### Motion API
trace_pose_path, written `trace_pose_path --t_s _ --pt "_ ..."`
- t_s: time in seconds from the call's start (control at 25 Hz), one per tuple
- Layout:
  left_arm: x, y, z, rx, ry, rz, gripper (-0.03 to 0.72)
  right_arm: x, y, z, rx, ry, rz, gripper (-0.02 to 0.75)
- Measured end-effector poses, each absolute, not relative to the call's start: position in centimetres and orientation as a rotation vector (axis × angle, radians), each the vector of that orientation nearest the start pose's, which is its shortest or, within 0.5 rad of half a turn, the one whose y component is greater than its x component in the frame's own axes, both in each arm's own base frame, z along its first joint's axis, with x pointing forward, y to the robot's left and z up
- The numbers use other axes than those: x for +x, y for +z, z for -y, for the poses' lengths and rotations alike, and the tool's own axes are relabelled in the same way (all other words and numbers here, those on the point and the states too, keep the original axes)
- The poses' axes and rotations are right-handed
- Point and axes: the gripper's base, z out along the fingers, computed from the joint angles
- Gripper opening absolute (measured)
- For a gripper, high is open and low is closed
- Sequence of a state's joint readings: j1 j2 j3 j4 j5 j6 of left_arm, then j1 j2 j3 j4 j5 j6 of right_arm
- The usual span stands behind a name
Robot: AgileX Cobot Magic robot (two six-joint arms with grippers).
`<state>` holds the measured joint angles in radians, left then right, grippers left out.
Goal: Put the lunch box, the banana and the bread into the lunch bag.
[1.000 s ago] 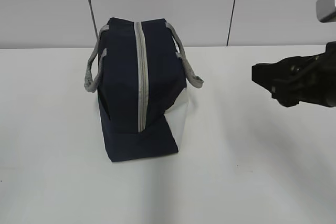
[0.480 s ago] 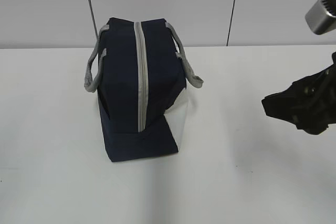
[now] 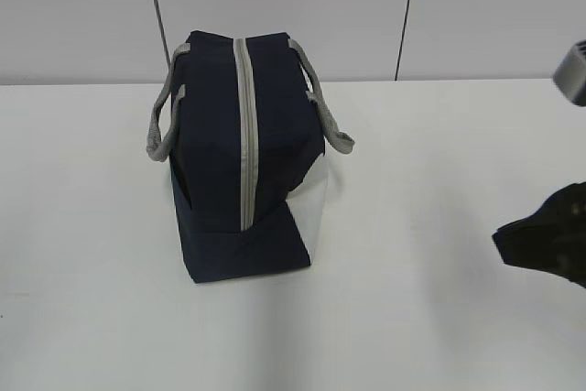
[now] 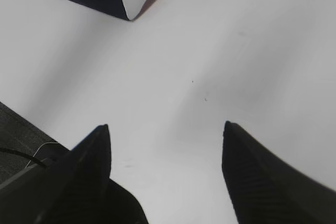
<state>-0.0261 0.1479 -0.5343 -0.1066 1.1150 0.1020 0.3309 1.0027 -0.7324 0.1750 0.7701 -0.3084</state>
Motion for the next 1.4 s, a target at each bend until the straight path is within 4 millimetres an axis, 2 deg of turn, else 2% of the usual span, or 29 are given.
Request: trace_pose_path --t_s 0.28,0.4,0.6,0.84,0.96,1.16,1.4 --pt "1.2 28.3 0.9 0.143 -0.090 -2.203 0.238 14.3 30.4 -3.3 -0.438 0.150 -2.448 0.491" --pt "1.2 28.3 0.9 0.143 -0.090 -2.203 0.238 12.2 31.0 -2.1 -0.389 0.095 -2.470 0.491" --pt "1.2 28.3 0.9 0.143 -0.090 -2.203 0.237 8.3 31.6 -1.3 -0.373 0.059 -2.491 0.491" --pt "1.2 28.3 0.9 0.143 -0.090 -2.203 0.236 4.2 32.5 -0.9 -0.341 0.018 -2.344 0.491" --pt "1.2 28.3 0.9 0.143 -0.090 -2.203 0.236 2.6 31.5 -0.8 -0.299 0.015 -2.309 0.491" --pt "1.2 28.3 0.9 0.143 -0.090 -2.203 0.236 1.0 28.1 -0.6 -0.275 0.014 -2.326 0.491" --pt "1.2 28.2 0.9 0.142 -0.090 -2.204 0.236 0.2 27.5 -0.3 -0.235 -0.047 -2.245 0.491"
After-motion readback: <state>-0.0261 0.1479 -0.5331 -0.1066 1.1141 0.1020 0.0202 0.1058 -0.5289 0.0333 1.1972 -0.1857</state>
